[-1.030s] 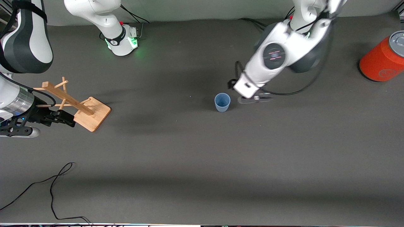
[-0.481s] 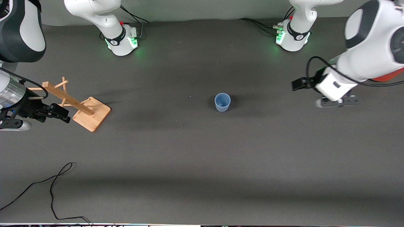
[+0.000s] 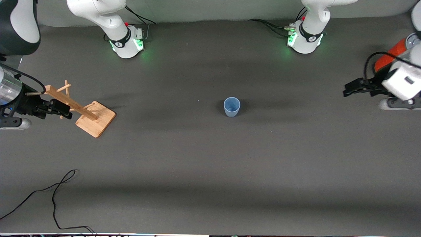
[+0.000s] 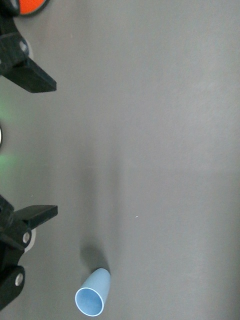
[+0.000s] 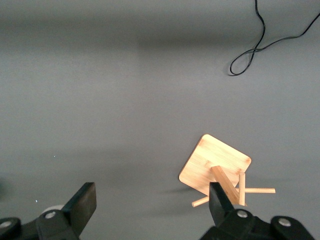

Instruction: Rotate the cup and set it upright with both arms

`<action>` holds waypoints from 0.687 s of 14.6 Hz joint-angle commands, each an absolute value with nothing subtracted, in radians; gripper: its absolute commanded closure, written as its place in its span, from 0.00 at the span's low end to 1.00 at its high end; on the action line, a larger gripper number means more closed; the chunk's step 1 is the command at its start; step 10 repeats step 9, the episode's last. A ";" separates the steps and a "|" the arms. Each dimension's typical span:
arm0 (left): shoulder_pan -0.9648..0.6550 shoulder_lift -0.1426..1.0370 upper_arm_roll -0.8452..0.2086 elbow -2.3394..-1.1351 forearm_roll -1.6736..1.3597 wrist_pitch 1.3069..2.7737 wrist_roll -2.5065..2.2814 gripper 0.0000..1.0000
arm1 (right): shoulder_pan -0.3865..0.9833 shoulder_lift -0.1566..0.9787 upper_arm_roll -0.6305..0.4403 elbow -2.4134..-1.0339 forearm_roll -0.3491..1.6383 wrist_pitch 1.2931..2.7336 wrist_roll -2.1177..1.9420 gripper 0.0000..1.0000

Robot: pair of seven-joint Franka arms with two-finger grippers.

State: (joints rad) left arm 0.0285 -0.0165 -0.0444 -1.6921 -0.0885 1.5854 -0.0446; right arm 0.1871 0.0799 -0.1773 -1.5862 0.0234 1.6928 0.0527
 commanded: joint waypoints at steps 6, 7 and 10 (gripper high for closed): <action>-0.008 -0.015 -0.021 -1.629 -0.023 1.485 0.052 0.00 | 0.186 0.100 -0.187 -1.557 0.026 1.672 -0.045 0.00; -0.006 -0.015 -0.021 -1.628 -0.023 1.485 0.052 0.00 | 0.186 0.104 -0.187 -1.557 0.026 1.674 -0.044 0.00; -0.006 -0.014 -0.021 -1.628 -0.018 1.486 0.054 0.00 | 0.184 0.104 -0.187 -1.557 0.026 1.677 -0.044 0.00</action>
